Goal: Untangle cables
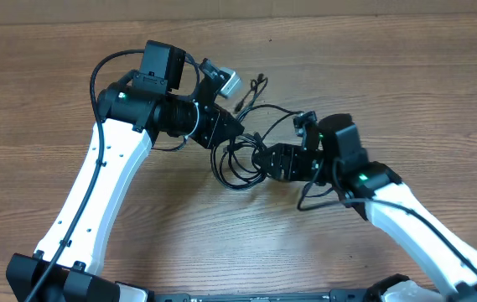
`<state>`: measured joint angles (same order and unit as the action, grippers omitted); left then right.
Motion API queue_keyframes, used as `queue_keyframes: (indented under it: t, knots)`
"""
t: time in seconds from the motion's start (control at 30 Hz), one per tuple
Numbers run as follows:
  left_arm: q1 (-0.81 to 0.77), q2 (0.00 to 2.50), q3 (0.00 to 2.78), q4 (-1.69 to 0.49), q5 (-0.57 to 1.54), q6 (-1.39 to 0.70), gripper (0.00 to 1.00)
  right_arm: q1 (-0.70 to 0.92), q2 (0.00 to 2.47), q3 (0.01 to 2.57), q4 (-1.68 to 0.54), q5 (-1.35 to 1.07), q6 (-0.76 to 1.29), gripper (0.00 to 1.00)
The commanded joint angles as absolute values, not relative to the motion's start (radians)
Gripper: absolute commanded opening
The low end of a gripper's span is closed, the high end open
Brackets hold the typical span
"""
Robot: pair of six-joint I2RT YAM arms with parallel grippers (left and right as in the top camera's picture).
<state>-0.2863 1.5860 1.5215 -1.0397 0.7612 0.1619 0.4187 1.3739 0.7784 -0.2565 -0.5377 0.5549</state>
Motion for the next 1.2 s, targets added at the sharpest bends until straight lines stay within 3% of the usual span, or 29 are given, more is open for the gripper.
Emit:
queue_keyframes:
  t: [0.0, 0.07, 0.13, 0.27, 0.47, 0.6, 0.93, 1.17]
  knots:
    - [-0.282, 1.566, 1.547, -1.031, 0.886, 0.207, 0.04, 0.412, 1.454, 0.797, -0.257, -0.506, 0.553, 0.57]
    - [-0.282, 1.566, 1.547, -1.021, 0.918, 0.207, 0.04, 0.413, 1.491, 0.797, -0.261, -0.509, 0.561, 0.46]
    - [-0.282, 1.566, 1.547, -1.007, 0.953, 0.206, 0.04, 0.413, 1.517, 0.797, -0.267, -0.509, 0.579, 0.25]
    - [-0.280, 1.565, 1.548, -0.990, 0.962, 0.205, 0.04, 0.412, 1.525, 0.797, -0.296, -0.437, 0.579, 0.04]
    - [-0.207, 1.558, 1.555, -0.991, 0.931, 0.174, 0.04, 0.379, 1.525, 0.797, -0.484, -0.158, 0.636, 0.04]
    - [-0.110, 1.547, 1.557, -0.991, 0.866, 0.108, 0.04, 0.318, 1.524, 0.800, -0.565, -0.111, 0.636, 0.04]
    - [-0.012, 1.550, 1.556, -1.051, 0.352, -0.274, 0.04, 0.171, 1.454, 0.877, -0.541, -0.589, 0.484, 0.04]
    - [-0.014, 1.550, 1.556, -1.099, -0.001, -0.414, 0.04, 0.166, 1.349, 0.938, -0.557, -0.643, 0.430, 0.04]
